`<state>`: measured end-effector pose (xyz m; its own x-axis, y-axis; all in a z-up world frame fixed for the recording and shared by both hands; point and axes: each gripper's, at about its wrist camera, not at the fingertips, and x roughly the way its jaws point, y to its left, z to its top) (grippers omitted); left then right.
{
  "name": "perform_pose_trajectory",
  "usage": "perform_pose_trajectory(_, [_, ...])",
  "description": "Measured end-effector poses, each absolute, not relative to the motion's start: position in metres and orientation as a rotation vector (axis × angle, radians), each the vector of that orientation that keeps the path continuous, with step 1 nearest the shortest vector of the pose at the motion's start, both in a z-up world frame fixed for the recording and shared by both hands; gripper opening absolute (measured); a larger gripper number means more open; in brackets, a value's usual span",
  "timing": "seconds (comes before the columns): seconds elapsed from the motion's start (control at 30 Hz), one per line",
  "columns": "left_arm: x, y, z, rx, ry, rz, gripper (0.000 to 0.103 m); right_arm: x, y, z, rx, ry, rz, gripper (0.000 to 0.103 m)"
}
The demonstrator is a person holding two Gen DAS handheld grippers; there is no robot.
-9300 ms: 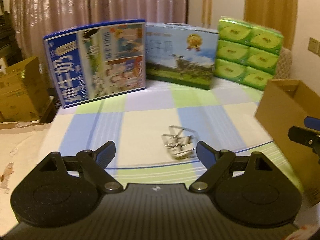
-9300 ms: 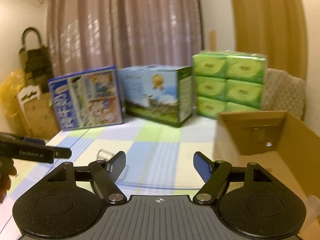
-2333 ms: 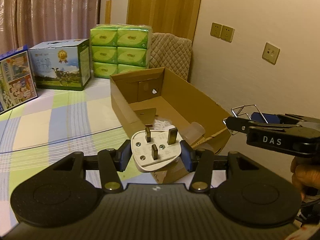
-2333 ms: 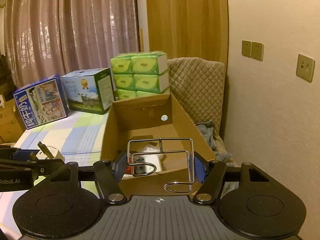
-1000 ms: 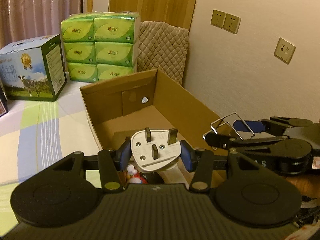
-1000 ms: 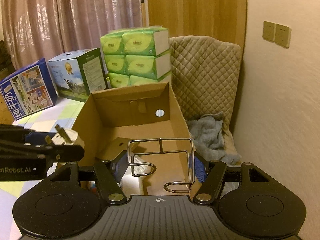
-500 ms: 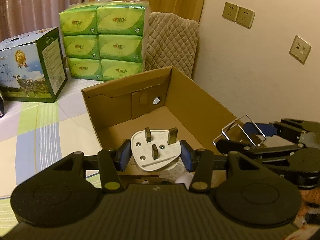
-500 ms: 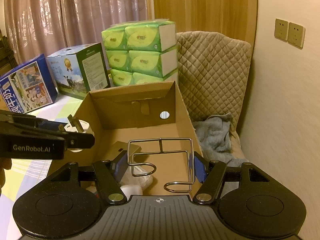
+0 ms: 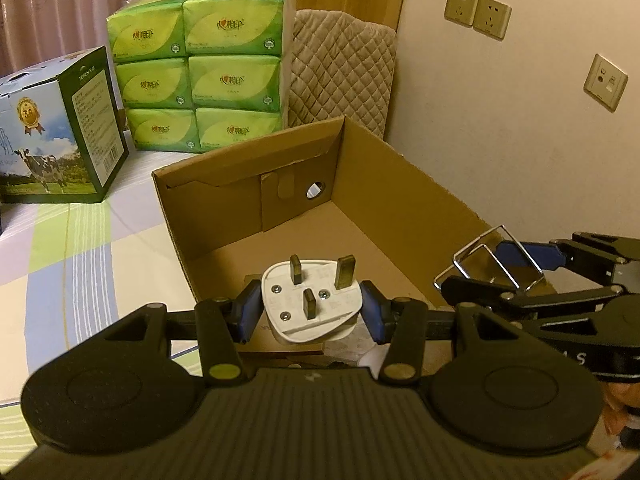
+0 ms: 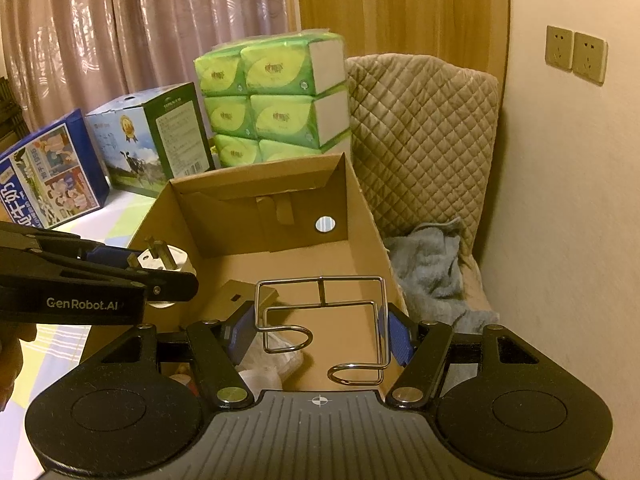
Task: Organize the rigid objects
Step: 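Open the left tool to drop the plug while the right tool releases the wire holder into the box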
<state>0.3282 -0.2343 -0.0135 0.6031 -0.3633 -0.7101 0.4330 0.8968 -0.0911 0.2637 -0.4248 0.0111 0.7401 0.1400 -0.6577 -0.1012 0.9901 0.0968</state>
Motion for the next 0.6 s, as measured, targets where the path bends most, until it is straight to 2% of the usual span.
perform_pose_trajectory(0.17, [0.327,-0.231,-0.009,0.091,0.776,-0.444,0.049,0.264,-0.424,0.011,0.058,0.724,0.13,0.063])
perform_pose_trajectory(0.23, [0.327,-0.23,-0.007,0.096,0.77,-0.439,0.054,0.263,-0.424,0.011,0.062,0.724,0.131,0.063])
perform_pose_trajectory(0.6, [0.321,-0.212,0.004,0.09,0.74,-0.406,0.054,0.265,-0.417,0.018,0.056,0.718,0.141,0.063])
